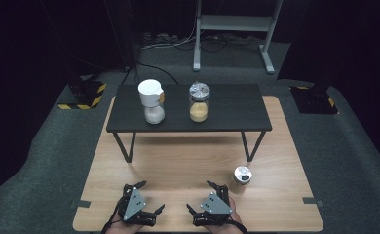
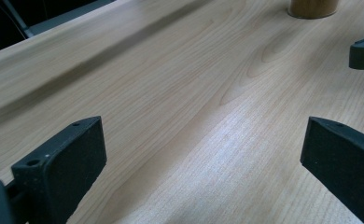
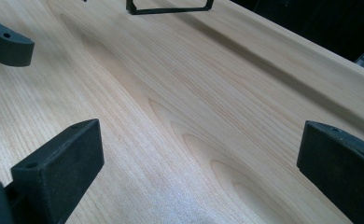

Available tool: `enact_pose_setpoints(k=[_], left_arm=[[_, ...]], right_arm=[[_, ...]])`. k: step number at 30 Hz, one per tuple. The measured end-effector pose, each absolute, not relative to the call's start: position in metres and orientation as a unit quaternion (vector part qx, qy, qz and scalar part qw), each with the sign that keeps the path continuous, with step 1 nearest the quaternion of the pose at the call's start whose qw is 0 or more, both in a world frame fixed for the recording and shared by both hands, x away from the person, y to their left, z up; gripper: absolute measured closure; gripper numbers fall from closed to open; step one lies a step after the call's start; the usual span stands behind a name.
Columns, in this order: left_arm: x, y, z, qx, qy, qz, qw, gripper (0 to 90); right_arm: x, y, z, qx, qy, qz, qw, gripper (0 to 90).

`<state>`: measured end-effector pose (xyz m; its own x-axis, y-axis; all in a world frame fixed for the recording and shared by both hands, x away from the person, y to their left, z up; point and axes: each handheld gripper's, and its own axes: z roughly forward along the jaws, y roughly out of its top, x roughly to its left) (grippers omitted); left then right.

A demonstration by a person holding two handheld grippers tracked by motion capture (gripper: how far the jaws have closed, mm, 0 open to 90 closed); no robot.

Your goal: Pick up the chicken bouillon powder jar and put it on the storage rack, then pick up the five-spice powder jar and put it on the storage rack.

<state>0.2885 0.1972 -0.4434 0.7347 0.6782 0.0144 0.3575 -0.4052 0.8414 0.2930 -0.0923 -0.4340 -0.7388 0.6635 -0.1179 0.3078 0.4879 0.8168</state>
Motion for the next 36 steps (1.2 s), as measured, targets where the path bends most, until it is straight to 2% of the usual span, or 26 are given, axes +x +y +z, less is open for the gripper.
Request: enact_pose_setpoints(k=[16, 36], left_arm=[[0.291, 0.193, -0.444, 0.826, 0.307, 0.182, 0.436, 0.5], [0.29, 0.193, -0.444, 0.826, 0.305, 0.184, 0.437, 0.5]], right_arm=[[0.291, -0.1, -0.432, 0.301, 0.82, 0.445, 0.196, 0.1], [0.28, -0.1, -0.401, 0.286, 0.802, 0.484, 0.2, 0.1]])
